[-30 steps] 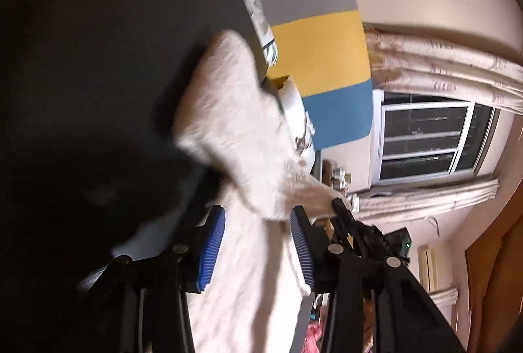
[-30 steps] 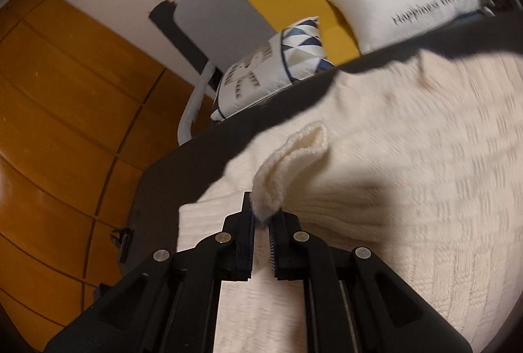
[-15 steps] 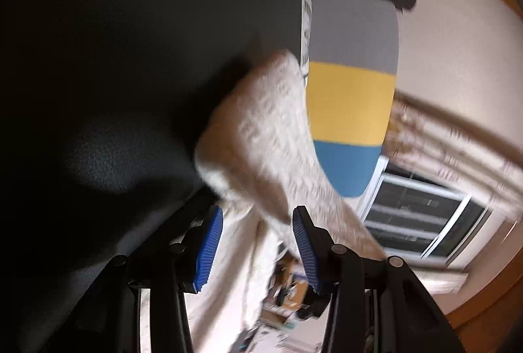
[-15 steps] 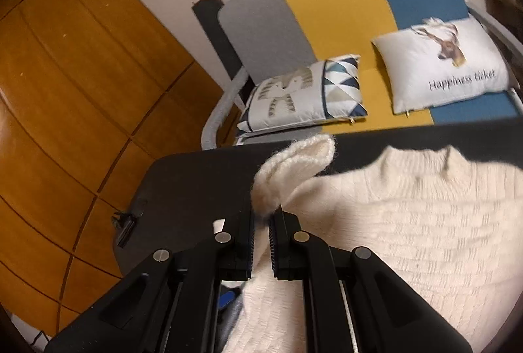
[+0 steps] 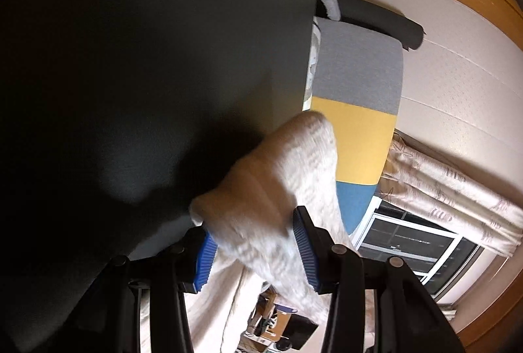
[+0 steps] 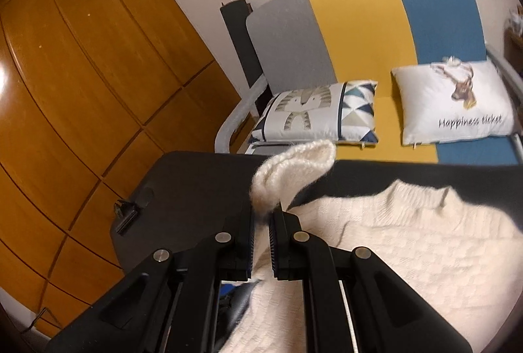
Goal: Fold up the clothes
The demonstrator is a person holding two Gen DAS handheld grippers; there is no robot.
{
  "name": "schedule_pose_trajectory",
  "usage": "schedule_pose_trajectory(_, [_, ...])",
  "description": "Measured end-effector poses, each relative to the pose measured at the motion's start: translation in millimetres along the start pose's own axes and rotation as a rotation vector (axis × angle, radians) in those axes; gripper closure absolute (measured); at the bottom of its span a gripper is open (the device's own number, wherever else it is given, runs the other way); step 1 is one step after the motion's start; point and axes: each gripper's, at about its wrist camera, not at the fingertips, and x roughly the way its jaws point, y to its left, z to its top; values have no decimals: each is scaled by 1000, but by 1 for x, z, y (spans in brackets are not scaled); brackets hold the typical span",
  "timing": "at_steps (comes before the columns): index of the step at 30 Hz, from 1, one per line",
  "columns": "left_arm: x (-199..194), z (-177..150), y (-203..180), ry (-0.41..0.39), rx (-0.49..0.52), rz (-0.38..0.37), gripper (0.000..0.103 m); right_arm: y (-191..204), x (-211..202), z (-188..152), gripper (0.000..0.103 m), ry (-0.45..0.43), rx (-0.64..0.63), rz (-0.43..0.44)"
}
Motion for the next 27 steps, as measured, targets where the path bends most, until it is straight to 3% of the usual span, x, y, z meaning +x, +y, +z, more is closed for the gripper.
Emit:
schedule_pose_trajectory(4, [5,-1,-9,-2,46,12,58,-9,-15,8,94,-27,-3,-32])
schedule_pose_trajectory(10, [14,-7,-44,-9,273,37,61,-43,-30,5,94,-23,17,-126])
schedule_pose_trajectory(14, [22,-14,-57,12,368,46,65,-73,-36,-3,94,-19,73,-158])
schedule_pose_trajectory(20, [33,-22,-65,40,454,77,78,-89,-42,-13,94,-11,90,-184])
schedule_pose_trajectory(27, [36,-27,-53,80,462,119,87,-107,-52,-15,94,-20,119,-203])
